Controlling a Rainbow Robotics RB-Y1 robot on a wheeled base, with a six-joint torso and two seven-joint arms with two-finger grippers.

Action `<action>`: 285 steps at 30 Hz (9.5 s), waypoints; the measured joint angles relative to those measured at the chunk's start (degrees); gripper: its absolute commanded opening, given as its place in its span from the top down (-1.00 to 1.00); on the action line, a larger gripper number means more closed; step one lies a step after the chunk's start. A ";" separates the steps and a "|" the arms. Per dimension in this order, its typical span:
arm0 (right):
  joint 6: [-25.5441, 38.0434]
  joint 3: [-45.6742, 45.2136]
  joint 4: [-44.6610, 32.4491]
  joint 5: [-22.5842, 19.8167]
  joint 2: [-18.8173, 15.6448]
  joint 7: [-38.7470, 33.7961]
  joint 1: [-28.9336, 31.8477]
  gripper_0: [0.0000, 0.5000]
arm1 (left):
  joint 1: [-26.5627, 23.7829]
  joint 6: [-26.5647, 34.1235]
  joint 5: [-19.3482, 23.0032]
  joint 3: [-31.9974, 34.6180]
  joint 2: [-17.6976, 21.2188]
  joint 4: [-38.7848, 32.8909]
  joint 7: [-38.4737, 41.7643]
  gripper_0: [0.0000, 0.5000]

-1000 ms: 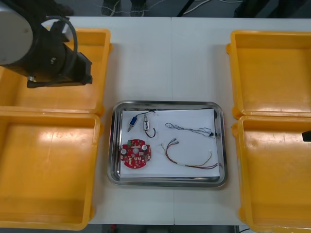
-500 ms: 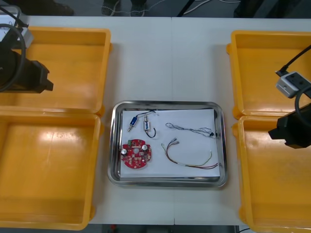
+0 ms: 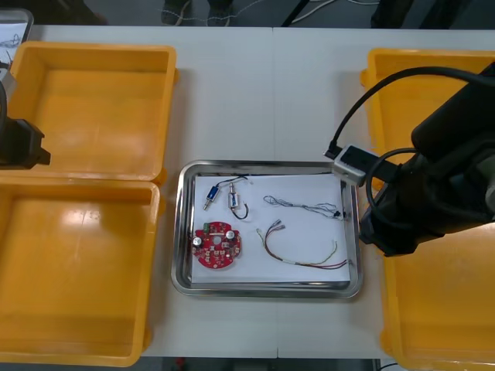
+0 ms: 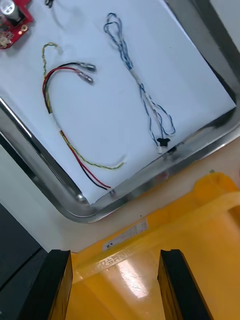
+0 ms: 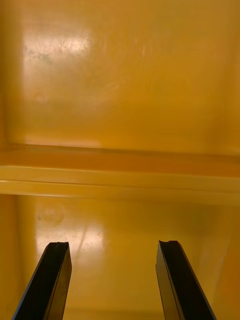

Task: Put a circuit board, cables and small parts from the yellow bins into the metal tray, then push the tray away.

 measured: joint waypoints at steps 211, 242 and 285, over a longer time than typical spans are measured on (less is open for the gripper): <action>-35.85 40.31 70.33 5.11 21.53 41.49 -39.51 1.00 | 10.46 0.00 0.45 0.06 0.36 -9.00 0.00 -1.00; -43.54 40.31 81.71 4.80 25.46 47.95 -44.01 1.00 | 10.46 0.00 0.46 0.06 0.36 -9.03 0.00 -1.00; -9.94 18.99 68.76 11.83 26.01 39.03 -43.57 -1.00 | 10.47 0.00 0.46 0.06 0.36 -9.05 0.00 -1.00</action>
